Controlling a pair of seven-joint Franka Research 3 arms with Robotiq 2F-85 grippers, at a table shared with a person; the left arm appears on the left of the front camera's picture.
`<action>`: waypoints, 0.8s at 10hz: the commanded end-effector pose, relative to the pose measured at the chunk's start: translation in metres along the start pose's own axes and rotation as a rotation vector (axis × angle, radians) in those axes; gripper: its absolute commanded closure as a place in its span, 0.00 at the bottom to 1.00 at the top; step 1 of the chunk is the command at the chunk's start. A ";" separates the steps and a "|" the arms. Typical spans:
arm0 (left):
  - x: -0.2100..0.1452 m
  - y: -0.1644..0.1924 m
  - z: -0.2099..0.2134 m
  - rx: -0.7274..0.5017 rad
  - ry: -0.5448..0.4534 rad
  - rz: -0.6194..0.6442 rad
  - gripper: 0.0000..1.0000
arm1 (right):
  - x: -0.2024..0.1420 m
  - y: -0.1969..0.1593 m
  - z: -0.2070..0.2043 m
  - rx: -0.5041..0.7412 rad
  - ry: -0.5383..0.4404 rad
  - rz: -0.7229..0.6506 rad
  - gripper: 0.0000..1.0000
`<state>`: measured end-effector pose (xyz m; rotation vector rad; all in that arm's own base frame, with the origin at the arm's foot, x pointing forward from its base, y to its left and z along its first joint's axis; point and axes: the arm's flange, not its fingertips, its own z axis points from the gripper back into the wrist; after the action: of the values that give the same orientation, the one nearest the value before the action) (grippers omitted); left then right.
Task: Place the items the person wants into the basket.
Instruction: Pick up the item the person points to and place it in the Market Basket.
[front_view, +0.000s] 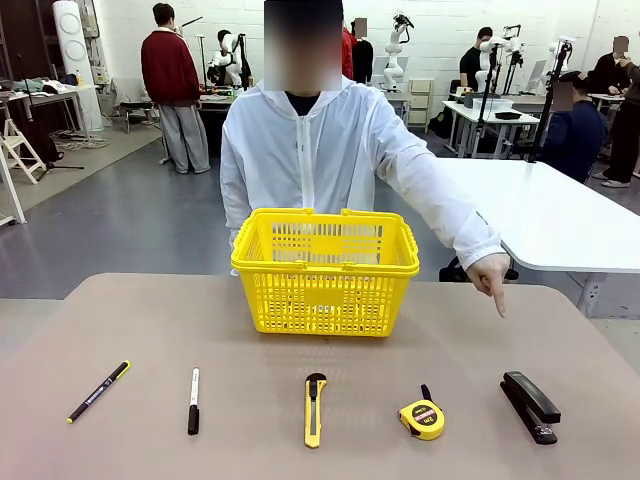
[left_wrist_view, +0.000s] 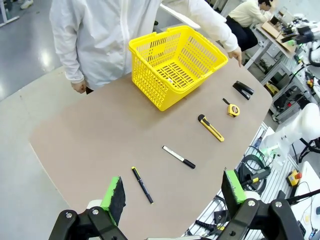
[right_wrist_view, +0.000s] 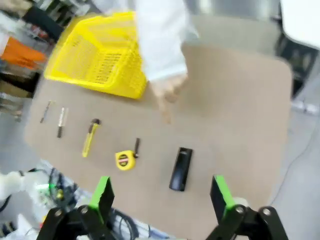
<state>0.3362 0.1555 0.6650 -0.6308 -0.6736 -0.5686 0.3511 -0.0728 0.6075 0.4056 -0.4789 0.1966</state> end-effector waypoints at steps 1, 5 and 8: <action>0.000 0.001 0.002 -0.015 -0.013 -0.019 0.00 | 0.035 0.014 -0.048 -0.187 0.224 -0.235 0.00; 0.000 0.001 0.002 -0.015 -0.013 -0.019 0.00 | 0.017 -0.008 -0.173 -0.374 0.354 -0.323 0.00; 0.000 0.001 0.002 -0.015 -0.013 -0.019 0.00 | -0.009 -0.001 -0.203 -0.327 0.407 -0.262 0.00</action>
<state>0.3367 0.1555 0.6648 -0.6301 -0.6723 -0.5688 0.4325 0.0074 0.4407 0.0866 -0.0360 -0.0927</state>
